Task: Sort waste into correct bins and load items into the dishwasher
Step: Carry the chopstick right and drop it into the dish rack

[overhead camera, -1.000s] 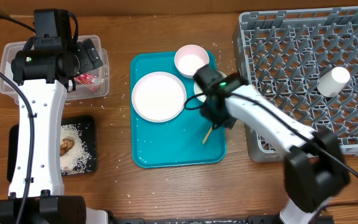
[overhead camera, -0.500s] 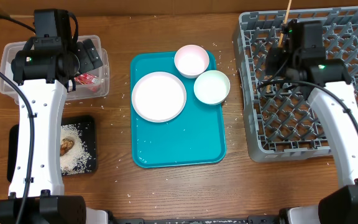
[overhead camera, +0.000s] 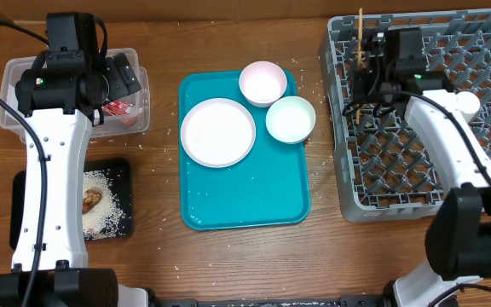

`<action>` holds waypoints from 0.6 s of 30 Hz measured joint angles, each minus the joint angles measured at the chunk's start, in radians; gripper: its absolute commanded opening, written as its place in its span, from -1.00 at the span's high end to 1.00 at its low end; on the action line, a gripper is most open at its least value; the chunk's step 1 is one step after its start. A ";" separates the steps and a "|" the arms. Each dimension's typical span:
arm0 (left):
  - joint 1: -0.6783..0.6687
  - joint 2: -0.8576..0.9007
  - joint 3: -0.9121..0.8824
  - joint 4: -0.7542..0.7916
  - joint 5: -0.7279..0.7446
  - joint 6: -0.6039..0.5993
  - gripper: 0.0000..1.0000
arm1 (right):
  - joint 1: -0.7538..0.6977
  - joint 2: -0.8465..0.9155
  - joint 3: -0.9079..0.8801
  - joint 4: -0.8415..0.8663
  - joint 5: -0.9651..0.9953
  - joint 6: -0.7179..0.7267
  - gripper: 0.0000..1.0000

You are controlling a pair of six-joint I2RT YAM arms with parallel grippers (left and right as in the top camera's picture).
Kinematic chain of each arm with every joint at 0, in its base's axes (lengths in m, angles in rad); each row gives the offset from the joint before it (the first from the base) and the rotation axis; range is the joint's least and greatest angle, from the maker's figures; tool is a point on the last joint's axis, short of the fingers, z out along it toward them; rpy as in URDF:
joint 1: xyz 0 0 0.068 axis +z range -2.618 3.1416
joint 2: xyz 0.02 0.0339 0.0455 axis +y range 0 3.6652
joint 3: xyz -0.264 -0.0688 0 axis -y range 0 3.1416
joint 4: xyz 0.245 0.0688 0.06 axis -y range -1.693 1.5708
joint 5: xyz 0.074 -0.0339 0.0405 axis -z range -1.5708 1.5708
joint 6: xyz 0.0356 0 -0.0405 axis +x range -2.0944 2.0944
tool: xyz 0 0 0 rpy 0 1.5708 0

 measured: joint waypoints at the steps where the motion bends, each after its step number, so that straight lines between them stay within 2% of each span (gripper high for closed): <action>1: 0.000 0.000 0.000 0.000 0.000 0.000 -0.99 | 0.000 0.001 0.000 0.000 -0.008 -0.003 0.29; 3: 0.000 0.000 0.000 0.000 0.000 0.000 -1.00 | 0.000 0.000 0.000 0.000 -0.026 -0.007 -0.16; 4: 0.000 0.000 0.000 0.000 0.000 0.000 -1.00 | 0.000 0.000 0.000 -0.003 -0.031 -0.004 -0.28; 10: 0.000 0.000 0.000 0.000 0.000 0.000 -1.00 | 0.000 -0.001 0.002 -0.075 -0.050 0.053 -0.34; 12: 0.000 0.000 0.000 0.000 0.000 0.000 -1.00 | 0.001 -0.016 0.004 -0.105 -0.059 0.094 -0.52; 13: 0.000 0.000 0.000 0.000 0.000 0.000 -1.00 | 0.002 -0.033 0.006 -0.117 -0.079 0.109 -0.85; 14: 0.000 0.000 0.000 0.000 0.000 0.000 -1.00 | 0.002 -0.049 0.010 -0.126 -0.097 0.117 -1.00; 18: 0.000 0.000 0.000 0.000 0.000 0.000 -0.99 | 0.019 -0.145 0.039 -0.126 -0.216 0.142 -1.00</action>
